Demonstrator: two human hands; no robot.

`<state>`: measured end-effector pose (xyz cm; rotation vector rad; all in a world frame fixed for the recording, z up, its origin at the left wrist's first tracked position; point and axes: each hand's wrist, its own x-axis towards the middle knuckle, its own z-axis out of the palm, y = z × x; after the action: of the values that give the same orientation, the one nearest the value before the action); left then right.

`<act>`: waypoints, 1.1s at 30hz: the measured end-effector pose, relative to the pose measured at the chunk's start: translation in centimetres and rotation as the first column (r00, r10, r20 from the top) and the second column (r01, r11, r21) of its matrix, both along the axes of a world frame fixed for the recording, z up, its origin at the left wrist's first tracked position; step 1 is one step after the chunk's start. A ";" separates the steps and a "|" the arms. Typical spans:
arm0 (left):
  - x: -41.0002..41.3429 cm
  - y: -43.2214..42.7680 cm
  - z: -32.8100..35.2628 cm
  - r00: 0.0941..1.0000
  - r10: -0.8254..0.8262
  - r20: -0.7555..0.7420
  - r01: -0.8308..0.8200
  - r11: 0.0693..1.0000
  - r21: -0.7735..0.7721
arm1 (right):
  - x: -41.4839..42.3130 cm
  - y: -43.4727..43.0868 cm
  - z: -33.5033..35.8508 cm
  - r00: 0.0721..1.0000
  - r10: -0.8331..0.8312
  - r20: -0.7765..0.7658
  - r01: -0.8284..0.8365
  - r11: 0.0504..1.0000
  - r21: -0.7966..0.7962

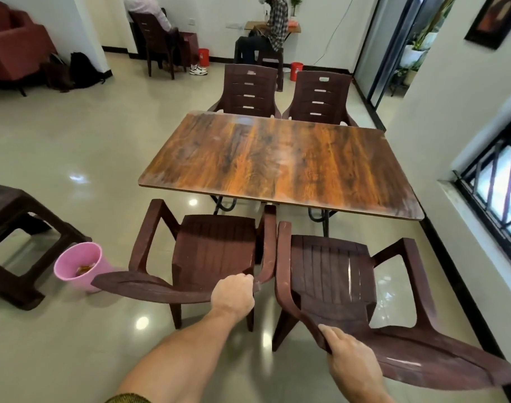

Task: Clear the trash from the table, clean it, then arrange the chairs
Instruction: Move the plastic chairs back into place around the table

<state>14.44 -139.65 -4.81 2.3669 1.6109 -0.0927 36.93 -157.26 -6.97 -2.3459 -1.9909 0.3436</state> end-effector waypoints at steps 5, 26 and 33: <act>0.2 0.4 -0.5 1.000 0.008 0.021 -0.008 1.000 0.015 | 0.5 1.4 0.8 0.996 -0.082 0.041 0.082 0.996 -0.017; -5.7 -3.0 -0.4 0.997 -0.066 -0.045 0.068 0.997 0.042 | -0.2 1.8 1.8 1.000 0.003 0.027 -0.003 1.000 -0.019; -5.5 -3.0 -0.4 0.997 -0.070 -0.043 0.071 0.997 0.035 | -0.8 2.1 1.5 1.000 0.023 0.007 -0.023 1.000 0.014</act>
<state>8.94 -142.69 -5.24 2.4657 1.5607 -0.1281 36.10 -155.12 -5.46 -2.3206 -2.0181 0.3229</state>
